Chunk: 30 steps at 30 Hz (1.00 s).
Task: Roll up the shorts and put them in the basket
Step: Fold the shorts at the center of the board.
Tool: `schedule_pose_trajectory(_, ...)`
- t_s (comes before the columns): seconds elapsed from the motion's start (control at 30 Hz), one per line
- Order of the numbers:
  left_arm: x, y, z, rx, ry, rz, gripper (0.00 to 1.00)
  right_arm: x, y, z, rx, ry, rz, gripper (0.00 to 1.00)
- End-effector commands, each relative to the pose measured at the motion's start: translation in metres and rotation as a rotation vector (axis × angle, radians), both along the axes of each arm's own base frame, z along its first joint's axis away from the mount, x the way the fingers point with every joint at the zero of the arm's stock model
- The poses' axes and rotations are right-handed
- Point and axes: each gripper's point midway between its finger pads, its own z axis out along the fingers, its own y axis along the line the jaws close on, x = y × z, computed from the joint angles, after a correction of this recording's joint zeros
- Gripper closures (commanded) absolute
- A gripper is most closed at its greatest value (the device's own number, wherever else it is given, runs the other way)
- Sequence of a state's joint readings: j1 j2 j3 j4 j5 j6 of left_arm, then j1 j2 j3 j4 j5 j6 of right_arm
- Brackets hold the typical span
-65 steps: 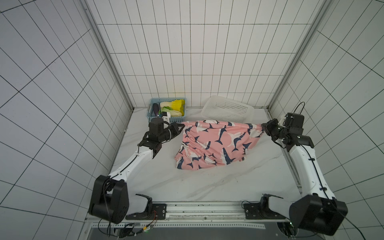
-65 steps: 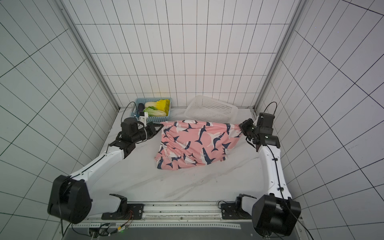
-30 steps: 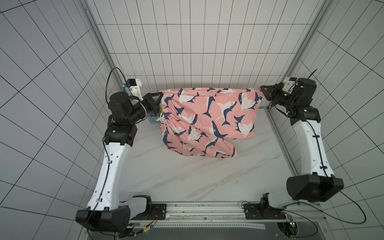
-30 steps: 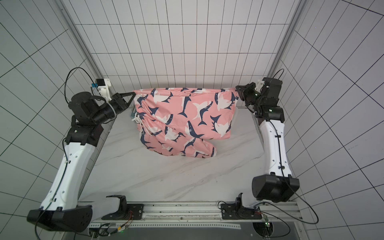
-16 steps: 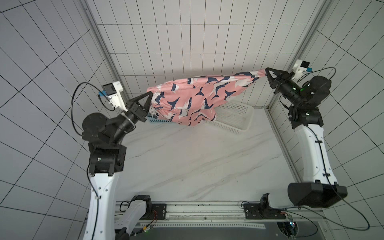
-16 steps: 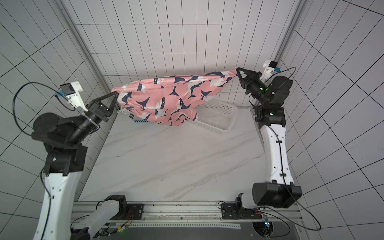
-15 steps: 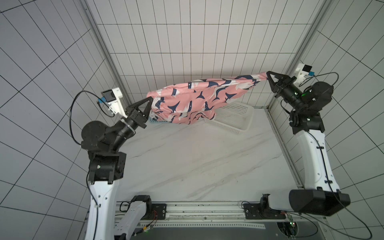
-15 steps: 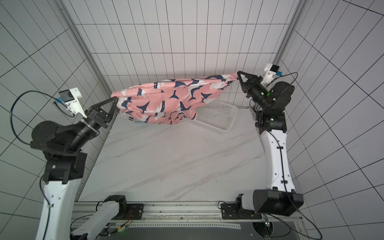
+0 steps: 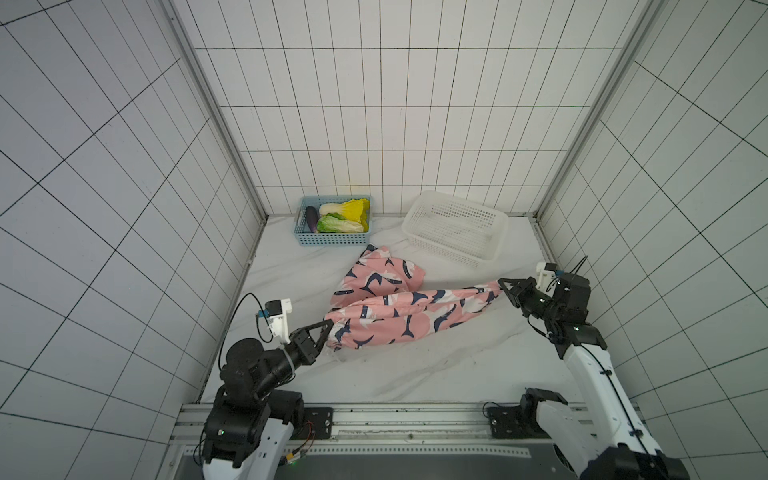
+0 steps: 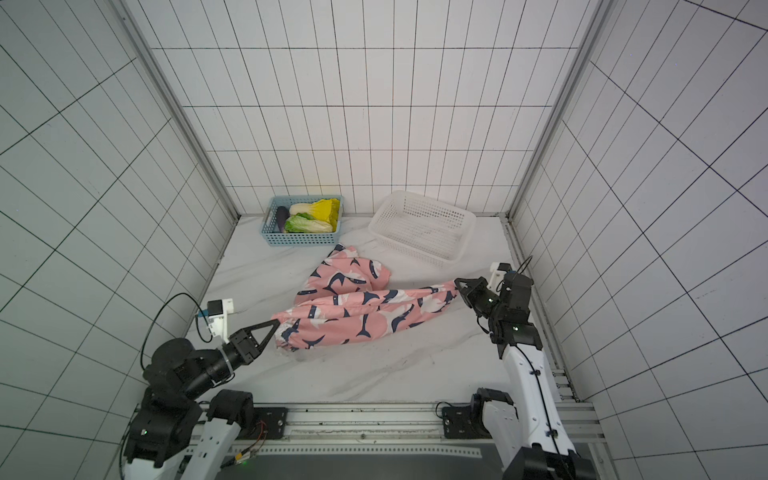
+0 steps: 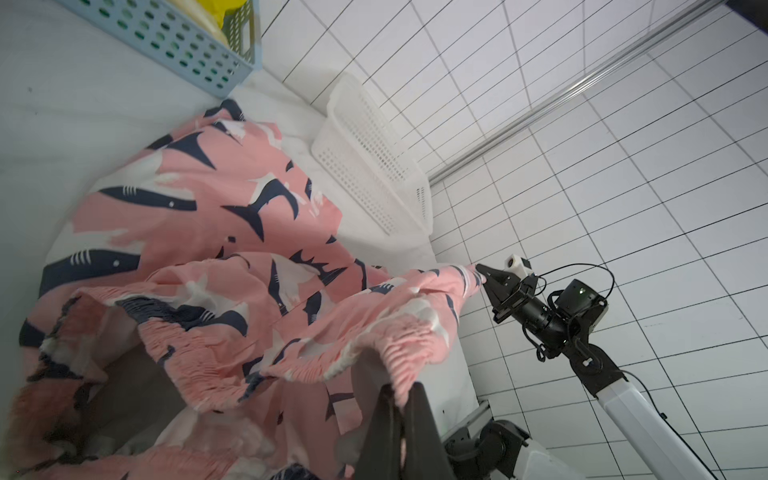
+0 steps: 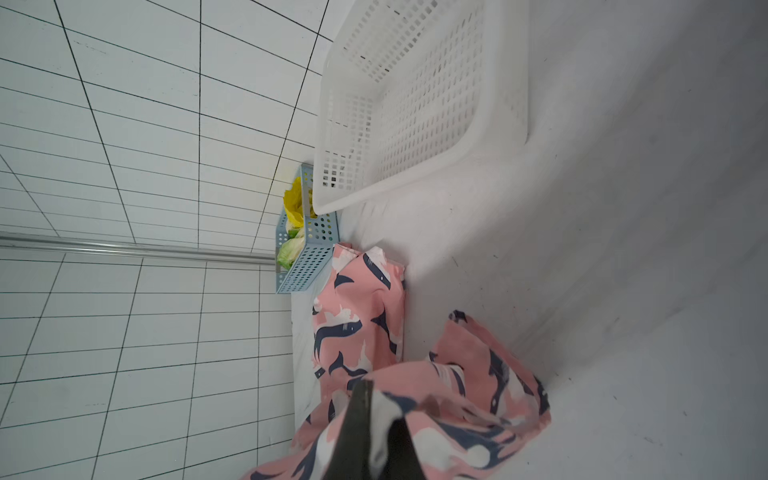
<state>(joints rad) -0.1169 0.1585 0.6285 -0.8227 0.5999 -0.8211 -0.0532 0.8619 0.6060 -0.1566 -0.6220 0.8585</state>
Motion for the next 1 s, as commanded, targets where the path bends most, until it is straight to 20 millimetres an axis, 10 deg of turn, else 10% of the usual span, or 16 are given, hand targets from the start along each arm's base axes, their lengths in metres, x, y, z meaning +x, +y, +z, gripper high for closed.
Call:
schedule_pose_trajectory(0.0,-0.025,-0.004,-0.034,0.046,0.195,-0.062,1.00,0.012,-0.023,0.027,-0.147,-0.057,-0.084,1.00)
schedule_pose_trajectory(0.23,-0.053,0.004,-0.105,0.091,0.519,-0.040,1.00,0.076,-0.017,0.057,-0.126,-0.103,-0.079,1.00)
schedule_pose_trajectory(0.6,-0.067,0.032,-0.162,0.169,0.756,0.148,1.00,0.170,0.140,0.064,-0.256,-0.146,0.290,1.00)
schedule_pose_trajectory(0.97,-0.053,0.038,-0.156,0.139,0.768,0.224,1.00,0.227,0.260,0.058,-0.267,-0.156,0.521,1.00)
